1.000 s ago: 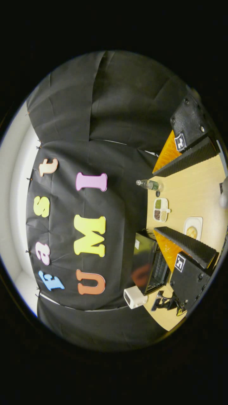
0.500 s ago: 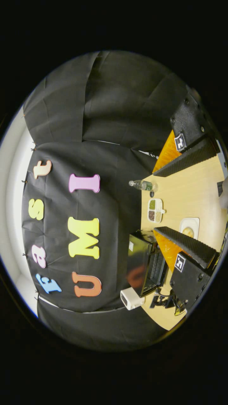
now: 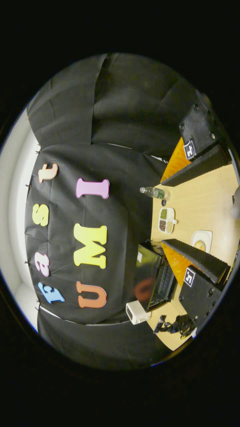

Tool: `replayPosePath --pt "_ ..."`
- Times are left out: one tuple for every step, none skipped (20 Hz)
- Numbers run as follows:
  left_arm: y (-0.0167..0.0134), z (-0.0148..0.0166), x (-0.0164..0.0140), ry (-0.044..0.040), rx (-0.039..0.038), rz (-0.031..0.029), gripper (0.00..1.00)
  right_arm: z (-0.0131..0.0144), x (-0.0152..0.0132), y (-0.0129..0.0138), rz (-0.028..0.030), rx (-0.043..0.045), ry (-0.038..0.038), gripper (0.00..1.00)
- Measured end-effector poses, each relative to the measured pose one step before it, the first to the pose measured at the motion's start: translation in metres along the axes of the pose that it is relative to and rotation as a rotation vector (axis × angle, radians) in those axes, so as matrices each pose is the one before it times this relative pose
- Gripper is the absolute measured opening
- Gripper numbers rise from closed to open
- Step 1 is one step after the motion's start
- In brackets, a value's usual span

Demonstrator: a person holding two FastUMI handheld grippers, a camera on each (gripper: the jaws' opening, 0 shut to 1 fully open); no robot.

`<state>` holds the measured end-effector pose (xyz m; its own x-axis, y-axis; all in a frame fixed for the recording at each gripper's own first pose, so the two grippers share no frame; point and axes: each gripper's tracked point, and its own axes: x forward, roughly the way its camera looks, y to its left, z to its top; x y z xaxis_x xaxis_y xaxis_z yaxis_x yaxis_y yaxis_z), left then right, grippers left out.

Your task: Open the electric oven with the left hand, put the food in, and close the electric oven.

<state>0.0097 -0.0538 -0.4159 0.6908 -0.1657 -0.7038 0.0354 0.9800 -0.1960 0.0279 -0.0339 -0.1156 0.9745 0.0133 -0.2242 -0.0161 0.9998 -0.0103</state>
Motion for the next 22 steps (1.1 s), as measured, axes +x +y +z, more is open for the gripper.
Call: replayPosePath --pt "0.00621 0.00879 -0.01277 -0.04987 0.00735 0.01190 1.00 -0.00788 0.00377 0.00129 0.00603 -0.01143 0.01386 1.00" --pt "0.00659 0.01250 -0.01415 -0.05907 0.00689 0.00735 0.94 -0.01292 0.00530 0.00025 0.00475 -0.01328 0.01430 1.00" --pt "0.00575 0.02080 -0.01696 -0.07333 0.01334 0.01010 0.93 -0.01335 0.00624 0.00255 0.00308 -0.00368 0.02320 1.00" --pt "0.00607 0.02304 -0.01669 -0.07943 0.02118 0.00747 0.93 -0.01526 0.00599 0.00430 0.00969 0.00579 0.02386 1.00" --pt "0.00480 0.02639 -0.01582 -0.08193 0.02381 0.00495 0.93 -0.01348 0.00605 0.00794 0.01558 0.02712 0.02252 1.00" --pt "0.00575 0.02350 -0.01396 -0.06753 0.02589 0.01431 0.93 -0.01199 0.00456 0.00816 0.01327 0.03232 0.01126 1.00" --pt "0.00608 0.02303 -0.01304 -0.05310 0.02037 0.01874 0.93 -0.01581 0.00757 0.00664 0.00238 0.02019 0.02883 1.00" --pt "0.00717 0.02599 -0.01406 -0.06438 0.01799 0.02202 0.93 -0.01040 0.00718 0.00722 0.00572 0.00483 0.01079 1.00" --pt "0.00437 0.02351 -0.01471 -0.04288 0.00556 0.01877 0.93 -0.00969 0.00691 0.00484 -0.00945 -0.00849 0.00742 1.00" --pt "0.00167 0.02649 -0.00833 -0.06078 -0.00814 0.00097 0.82 -0.01113 0.00852 0.00339 -0.00843 -0.01109 0.01850 1.00" --pt "-0.00081 0.02462 -0.00596 -0.04160 -0.00384 0.00376 1.00 -0.01180 0.00715 0.00650 0.00831 0.00349 0.02451 1.00" --pt "0.00032 0.02314 -0.00601 -0.03852 -0.00728 -0.00001 1.00 -0.00938 0.00793 0.00678 0.00263 0.00718 0.01530 1.00" --pt "0.00044 0.01890 -0.00575 -0.03252 -0.00736 0.00322 1.00 -0.01185 0.00707 0.00477 -0.00552 0.00818 0.02670 1.00" --pt "0.00219 0.01797 -0.00459 -0.02950 0.00091 0.00187 0.92 -0.01023 0.00793 0.00765 0.00703 0.01700 0.02091 1.00" --pt "0.00167 0.01232 -0.00463 -0.01740 0.00390 0.00419 0.83 -0.01103 0.00964 0.00693 0.00192 0.01081 0.01739 1.00" --pt "-0.00083 0.00673 -0.00371 -0.01265 -0.00950 -0.00843 0.83 -0.01146 0.00977 0.00865 0.00639 0.00216 0.02970 1.00" --pt "0.00039 0.00792 -0.00389 -0.00628 -0.01077 0.00040 0.83 -0.01060 0.01165 0.01012 0.00695 -0.01311 0.01666 1.00" --pt "0.00297 0.00336 -0.00088 0.00010 -0.00310 -0.00017 0.84 -0.00713 0.01008 0.00841 0.00938 -0.00632 0.01386 1.00" --pt "0.00340 0.00202 -0.00197 0.00218 -0.00109 0.00416 0.84 -0.00728 0.00967 0.00963 0.01365 0.00411 0.01820 1.00" --pt "0.00240 0.00391 -0.00070 -0.00390 -0.00250 0.00137 0.84 -0.00819 0.01073 0.00643 0.00316 0.00896 0.03092 1.00" --pt "0.00176 0.00261 -0.00059 -0.00326 0.00448 0.00143 0.84 -0.00729 0.00915 0.00642 0.00790 0.01015 0.01742 1.00" --pt "0.00326 0.00102 -0.00192 0.00062 0.00771 0.00119 0.84 -0.00555 0.00910 0.00326 -0.00383 0.00689 0.01942 1.00"
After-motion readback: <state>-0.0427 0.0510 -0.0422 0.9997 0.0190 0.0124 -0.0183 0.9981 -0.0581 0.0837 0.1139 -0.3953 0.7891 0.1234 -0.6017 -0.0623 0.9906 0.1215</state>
